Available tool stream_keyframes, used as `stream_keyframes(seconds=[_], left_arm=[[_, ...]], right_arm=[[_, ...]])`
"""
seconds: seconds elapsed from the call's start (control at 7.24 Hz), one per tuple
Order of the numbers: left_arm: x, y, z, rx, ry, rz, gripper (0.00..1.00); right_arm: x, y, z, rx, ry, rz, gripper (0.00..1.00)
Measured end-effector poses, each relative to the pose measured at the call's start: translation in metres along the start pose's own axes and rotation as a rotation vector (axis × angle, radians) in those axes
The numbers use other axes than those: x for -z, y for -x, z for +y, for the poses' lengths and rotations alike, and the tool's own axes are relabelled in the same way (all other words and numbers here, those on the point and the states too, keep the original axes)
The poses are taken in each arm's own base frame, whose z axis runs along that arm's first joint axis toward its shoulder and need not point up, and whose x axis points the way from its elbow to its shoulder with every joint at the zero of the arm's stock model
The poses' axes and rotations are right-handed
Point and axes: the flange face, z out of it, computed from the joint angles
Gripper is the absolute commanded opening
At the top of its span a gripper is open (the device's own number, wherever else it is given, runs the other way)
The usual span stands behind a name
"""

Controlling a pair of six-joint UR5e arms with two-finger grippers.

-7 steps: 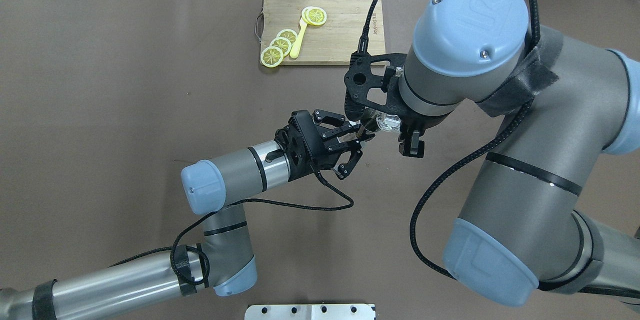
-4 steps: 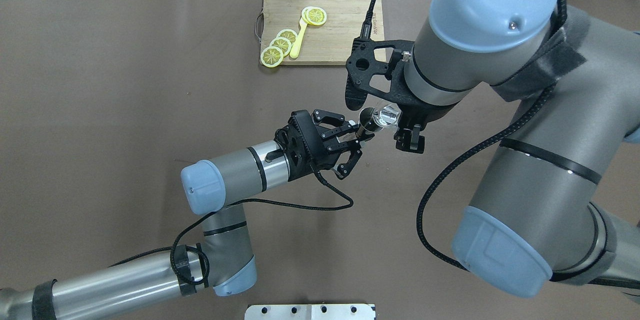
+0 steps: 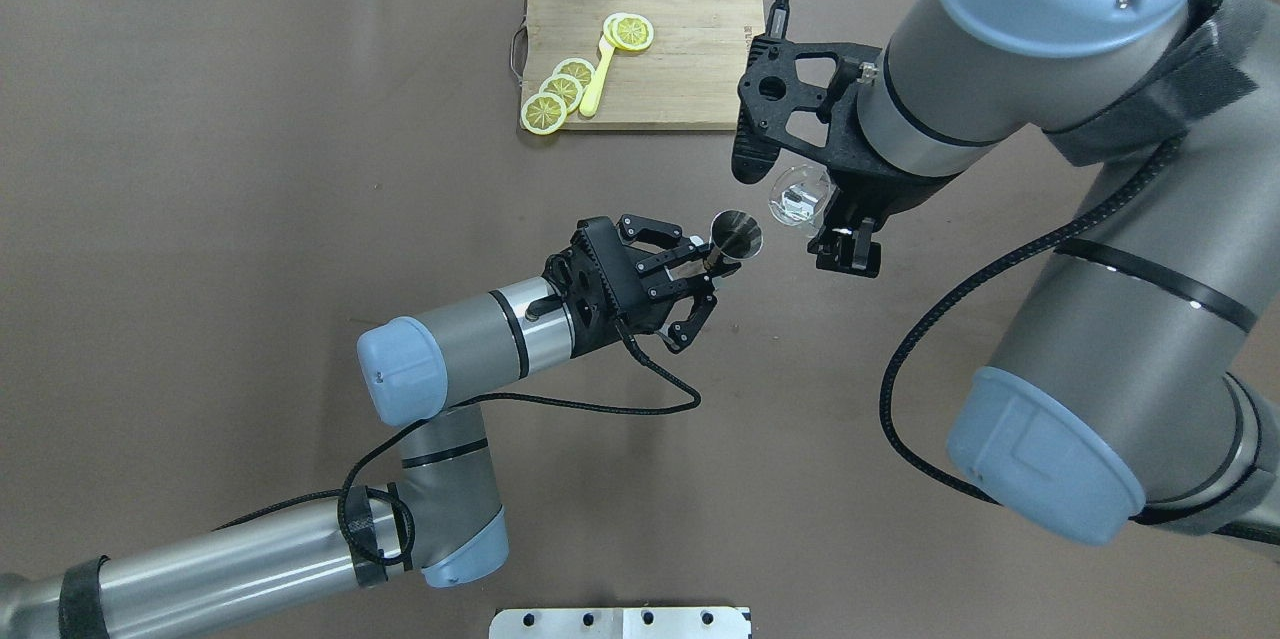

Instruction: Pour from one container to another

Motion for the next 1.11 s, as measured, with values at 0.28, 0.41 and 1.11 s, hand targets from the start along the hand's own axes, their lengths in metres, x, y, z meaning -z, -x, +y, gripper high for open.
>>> stream_keyframes(seconds=[0.28,0.41,1.11], left_arm=[[0.010,0.026,0.013,-0.017,0.021,-0.045,0.00],[0.017,0.054,0.015,-0.033,0.028,-0.085,0.00],[0.119,0.181,0.011,-0.099,0.050,-0.272,0.00]], right_arm=[[-0.009,-0.012,0.030,0.001,-0.066,-0.003,0.00],[-0.015,-0.018,0.046,0.000,-0.092,-0.001,0.00],[-0.038,-0.092,0.124,0.001,-0.217,-0.038,0.00]])
